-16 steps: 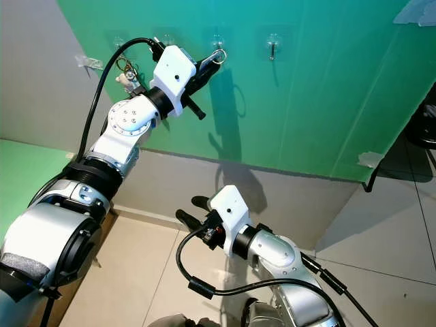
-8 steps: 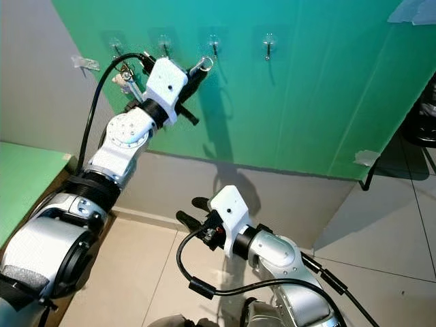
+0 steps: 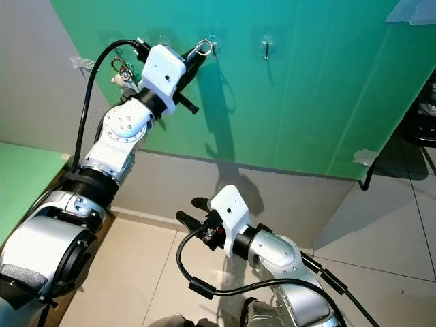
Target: Hang keys on a hook
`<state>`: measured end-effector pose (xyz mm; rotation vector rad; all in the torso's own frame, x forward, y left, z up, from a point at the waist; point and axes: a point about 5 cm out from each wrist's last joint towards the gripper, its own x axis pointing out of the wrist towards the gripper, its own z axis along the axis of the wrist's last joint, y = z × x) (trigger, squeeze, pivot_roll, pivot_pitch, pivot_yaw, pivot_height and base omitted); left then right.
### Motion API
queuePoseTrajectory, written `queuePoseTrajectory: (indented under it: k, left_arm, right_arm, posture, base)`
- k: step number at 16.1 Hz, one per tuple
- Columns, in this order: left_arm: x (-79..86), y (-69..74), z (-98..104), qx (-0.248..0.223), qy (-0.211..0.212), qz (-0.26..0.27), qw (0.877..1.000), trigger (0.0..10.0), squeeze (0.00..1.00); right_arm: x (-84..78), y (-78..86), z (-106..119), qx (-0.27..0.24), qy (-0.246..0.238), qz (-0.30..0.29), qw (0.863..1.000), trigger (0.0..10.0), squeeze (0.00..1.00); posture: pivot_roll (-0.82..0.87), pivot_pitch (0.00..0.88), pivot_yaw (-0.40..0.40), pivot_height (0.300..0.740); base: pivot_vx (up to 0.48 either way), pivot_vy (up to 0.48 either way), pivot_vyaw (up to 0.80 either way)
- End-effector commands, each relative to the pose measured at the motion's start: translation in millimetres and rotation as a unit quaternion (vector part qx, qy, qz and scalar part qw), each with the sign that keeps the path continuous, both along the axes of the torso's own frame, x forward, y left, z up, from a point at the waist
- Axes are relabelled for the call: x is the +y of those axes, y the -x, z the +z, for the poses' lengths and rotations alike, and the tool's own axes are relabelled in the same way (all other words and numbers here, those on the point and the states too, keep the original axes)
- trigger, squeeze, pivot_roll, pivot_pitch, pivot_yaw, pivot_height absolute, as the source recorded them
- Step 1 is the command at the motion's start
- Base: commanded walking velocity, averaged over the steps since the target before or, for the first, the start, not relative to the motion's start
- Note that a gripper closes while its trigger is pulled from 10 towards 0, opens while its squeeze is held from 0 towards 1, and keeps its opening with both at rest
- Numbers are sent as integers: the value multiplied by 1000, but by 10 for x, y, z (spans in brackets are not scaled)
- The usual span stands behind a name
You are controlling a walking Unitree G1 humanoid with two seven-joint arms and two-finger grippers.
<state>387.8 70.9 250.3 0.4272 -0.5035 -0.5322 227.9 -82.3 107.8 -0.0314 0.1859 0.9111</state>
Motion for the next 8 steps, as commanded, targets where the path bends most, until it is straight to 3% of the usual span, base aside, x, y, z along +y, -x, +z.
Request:
queuePoseTrajectory:
  k: [1, 8]
  left_arm:
    - [45, -60, 33, 11, -14, 20, 1000, 0, 0]
    - [-66, -77, -167, 80, -32, 2, 996, 0, 0]
  right_arm:
    - [42, 18, 47, -4, -9, 10, 1000, 10000, 0]
    - [33, 42, 45, -1, -9, 6, 1000, 10000, 0]
  posture:
    - [-240, 97, 149, 720]
    - [-250, 102, 155, 720]
  base:
    - [0, 0, 0]
    - [0, 0, 0]
